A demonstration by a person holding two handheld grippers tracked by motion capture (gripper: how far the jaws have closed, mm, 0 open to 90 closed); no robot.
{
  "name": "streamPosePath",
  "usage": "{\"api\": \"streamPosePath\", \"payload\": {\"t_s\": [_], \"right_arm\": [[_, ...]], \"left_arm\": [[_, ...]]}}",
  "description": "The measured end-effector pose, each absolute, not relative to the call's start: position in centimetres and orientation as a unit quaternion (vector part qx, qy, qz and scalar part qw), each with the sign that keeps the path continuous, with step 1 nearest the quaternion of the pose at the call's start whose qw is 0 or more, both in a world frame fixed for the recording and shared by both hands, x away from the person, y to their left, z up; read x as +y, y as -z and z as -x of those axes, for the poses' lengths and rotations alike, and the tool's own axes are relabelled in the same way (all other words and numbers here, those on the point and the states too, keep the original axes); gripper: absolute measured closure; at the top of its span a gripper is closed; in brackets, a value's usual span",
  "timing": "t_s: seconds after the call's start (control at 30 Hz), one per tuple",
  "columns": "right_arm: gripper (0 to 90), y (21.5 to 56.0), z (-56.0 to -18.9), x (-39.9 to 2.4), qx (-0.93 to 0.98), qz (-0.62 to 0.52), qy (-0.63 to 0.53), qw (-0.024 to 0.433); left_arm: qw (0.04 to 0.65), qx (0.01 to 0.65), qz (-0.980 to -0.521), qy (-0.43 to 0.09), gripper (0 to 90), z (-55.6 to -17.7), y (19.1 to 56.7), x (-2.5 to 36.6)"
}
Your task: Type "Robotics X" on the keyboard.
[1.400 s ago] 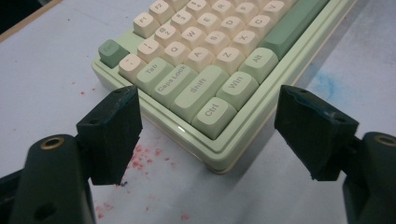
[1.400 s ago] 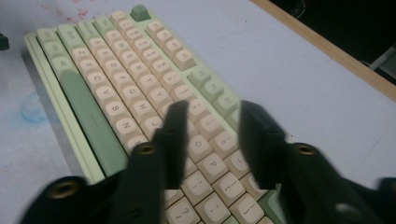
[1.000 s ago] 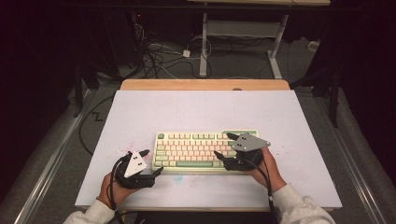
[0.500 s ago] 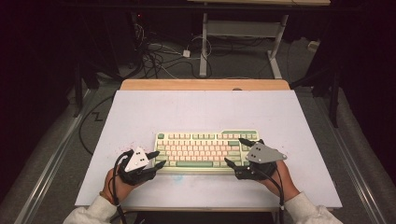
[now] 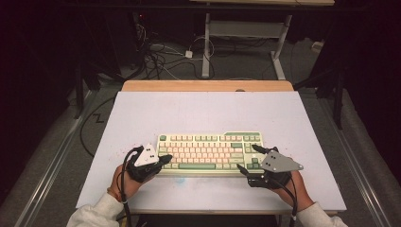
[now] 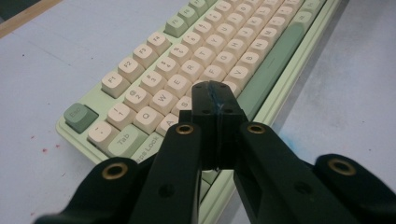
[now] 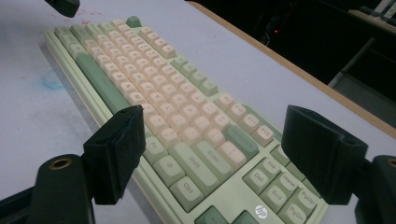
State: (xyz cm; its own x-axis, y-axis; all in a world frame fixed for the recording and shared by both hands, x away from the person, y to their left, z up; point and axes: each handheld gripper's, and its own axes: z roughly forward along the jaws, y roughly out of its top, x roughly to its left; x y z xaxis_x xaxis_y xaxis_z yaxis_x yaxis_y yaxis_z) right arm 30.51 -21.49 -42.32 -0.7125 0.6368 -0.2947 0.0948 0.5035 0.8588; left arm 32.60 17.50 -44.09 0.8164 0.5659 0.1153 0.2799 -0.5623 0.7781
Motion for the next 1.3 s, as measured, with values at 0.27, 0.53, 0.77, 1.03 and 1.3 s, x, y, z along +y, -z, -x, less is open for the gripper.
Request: {"api": "streamPosePath", "payload": {"t_s": [0.27, 0.53, 0.77, 1.03, 1.3], "right_arm": [[22.7, 42.5, -30.3, -21.9, 0.812, -0.228, -0.441, 0.306], [22.7, 42.8, -30.5, -21.6, 0.816, -0.227, -0.436, 0.303], [22.7, 42.9, -30.5, -21.6, 0.817, -0.226, -0.435, 0.303], [22.4, 43.2, -30.6, -21.5, 0.818, -0.230, -0.432, 0.302], [22.4, 43.5, -30.5, -21.2, 0.825, -0.223, -0.426, 0.297]], "left_arm": [[0.392, 0.237, -0.873, -0.164, 87.9, -33.6, 43.9, 15.7], [0.381, 0.222, -0.883, -0.159, 87.9, -34.5, 44.0, 13.3], [0.374, 0.212, -0.890, -0.150, 88.0, -35.2, 44.3, 11.9], [0.364, 0.201, -0.898, -0.144, 87.9, -35.7, 44.8, 10.2], [0.358, 0.198, -0.901, -0.144, 87.9, -36.0, 45.0, 9.6]]}}
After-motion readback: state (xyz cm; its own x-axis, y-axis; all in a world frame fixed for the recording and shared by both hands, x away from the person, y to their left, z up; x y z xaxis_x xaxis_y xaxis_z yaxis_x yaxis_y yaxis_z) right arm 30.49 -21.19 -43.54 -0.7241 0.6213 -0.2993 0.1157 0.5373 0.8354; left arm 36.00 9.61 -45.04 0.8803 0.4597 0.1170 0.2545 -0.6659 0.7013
